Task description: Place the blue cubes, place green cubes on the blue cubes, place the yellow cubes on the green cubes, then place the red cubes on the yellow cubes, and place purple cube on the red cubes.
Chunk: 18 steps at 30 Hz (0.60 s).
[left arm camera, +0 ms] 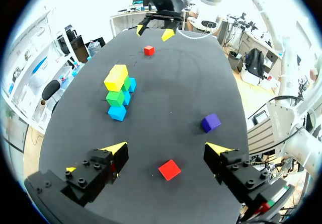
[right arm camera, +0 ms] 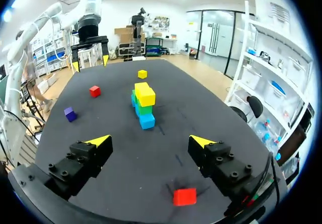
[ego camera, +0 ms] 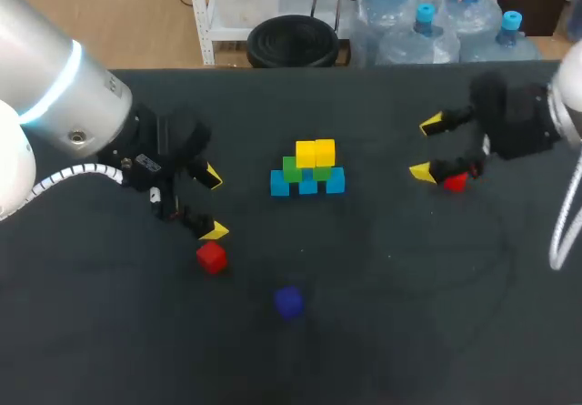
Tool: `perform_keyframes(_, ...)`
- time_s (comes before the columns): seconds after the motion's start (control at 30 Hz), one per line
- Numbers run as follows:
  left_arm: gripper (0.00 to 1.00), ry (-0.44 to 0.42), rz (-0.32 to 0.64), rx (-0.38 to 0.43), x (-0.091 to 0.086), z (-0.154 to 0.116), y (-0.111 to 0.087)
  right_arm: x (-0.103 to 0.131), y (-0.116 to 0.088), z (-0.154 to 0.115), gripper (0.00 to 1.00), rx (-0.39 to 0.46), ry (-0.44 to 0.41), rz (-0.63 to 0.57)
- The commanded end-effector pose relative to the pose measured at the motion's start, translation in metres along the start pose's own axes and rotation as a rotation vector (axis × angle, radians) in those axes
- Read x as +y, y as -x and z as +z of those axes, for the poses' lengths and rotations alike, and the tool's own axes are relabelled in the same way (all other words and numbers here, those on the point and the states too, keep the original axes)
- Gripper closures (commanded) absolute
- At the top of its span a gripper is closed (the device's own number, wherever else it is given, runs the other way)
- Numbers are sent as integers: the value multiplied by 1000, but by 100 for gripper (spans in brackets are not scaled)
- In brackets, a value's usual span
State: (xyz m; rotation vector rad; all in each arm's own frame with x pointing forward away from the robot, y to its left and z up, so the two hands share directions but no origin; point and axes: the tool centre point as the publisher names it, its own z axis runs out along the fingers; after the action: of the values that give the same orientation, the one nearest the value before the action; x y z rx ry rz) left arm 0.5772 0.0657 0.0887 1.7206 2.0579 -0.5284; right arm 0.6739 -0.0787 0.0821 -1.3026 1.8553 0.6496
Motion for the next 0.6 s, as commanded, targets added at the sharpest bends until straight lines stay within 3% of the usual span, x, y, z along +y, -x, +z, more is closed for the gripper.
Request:
perform_keyframes(0.03, 0, -3, 4, -5, 1, 0, -1, 12, -9, -20, 0, -20, -6, 3)
perform_keyframes(0.6, 0, -3, 4, -5, 1, 0, -1, 17, -26, -50, 0, 37, 82, -15)
